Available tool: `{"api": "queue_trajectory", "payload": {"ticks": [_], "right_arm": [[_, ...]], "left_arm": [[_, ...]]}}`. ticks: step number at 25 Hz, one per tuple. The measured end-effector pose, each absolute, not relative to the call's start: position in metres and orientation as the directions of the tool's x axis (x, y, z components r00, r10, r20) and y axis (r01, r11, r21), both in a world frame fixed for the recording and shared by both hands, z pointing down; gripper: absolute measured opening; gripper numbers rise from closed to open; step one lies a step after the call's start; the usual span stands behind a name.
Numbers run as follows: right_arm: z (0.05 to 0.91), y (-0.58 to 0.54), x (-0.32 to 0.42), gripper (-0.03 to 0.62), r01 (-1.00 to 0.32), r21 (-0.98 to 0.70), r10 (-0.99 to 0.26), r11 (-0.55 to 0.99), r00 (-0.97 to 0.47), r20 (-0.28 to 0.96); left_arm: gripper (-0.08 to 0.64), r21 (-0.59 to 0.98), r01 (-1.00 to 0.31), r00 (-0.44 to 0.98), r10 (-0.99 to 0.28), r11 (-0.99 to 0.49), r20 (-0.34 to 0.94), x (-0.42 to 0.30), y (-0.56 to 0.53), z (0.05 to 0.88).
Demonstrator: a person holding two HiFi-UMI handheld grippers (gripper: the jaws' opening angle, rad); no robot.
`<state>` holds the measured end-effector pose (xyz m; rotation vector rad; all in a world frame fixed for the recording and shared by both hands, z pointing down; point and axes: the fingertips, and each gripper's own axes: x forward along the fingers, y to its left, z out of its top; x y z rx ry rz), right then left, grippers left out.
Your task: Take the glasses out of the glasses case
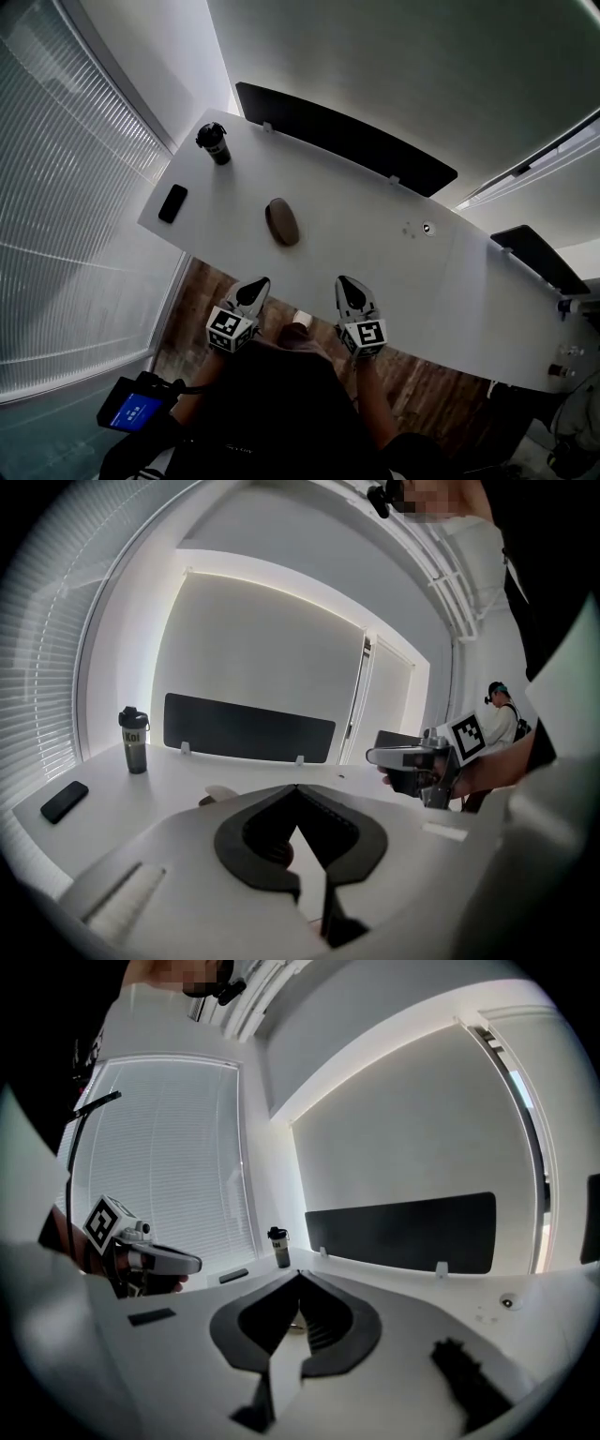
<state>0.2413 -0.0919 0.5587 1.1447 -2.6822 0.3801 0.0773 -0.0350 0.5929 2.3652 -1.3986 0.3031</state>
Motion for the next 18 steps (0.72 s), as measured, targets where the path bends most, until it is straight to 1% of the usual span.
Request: {"api": "queue_trajectory", "payload": {"ticks": [2,7,10,14,18], "right_arm": [[0.558,-0.102,0.236,0.006,-0.719,-0.157,-0.670,0.677,-0.690,0.274],[0.561,-0.114,0.221,0.006,-0.703,-0.125,-0.660,0.700,-0.704,0.263],[0.560,-0.124,0.210,0.006,-0.693,-0.110,-0.651,0.713,-0.712,0.264],[0.581,-0.128,0.200,0.006,-0.719,-0.152,-0.643,0.678,-0.680,0.352],[0.602,-0.139,0.169,0.006,-0.684,-0.108,-0.600,0.721,-0.695,0.396]], "left_arm": [[0.006,0.206,-0.881,0.473,-0.800,-0.425,0.369,0.073,-0.048,0.593],[0.006,0.146,-0.872,0.482,-0.766,-0.468,0.424,0.065,-0.067,0.615],[0.006,0.126,-0.868,0.484,-0.762,-0.480,0.431,0.053,-0.089,0.627],[0.006,0.058,-0.858,0.472,-0.741,-0.510,0.478,0.037,-0.103,0.654],[0.006,0.052,-0.830,0.501,-0.702,-0.556,0.506,0.016,-0.122,0.683]]}}
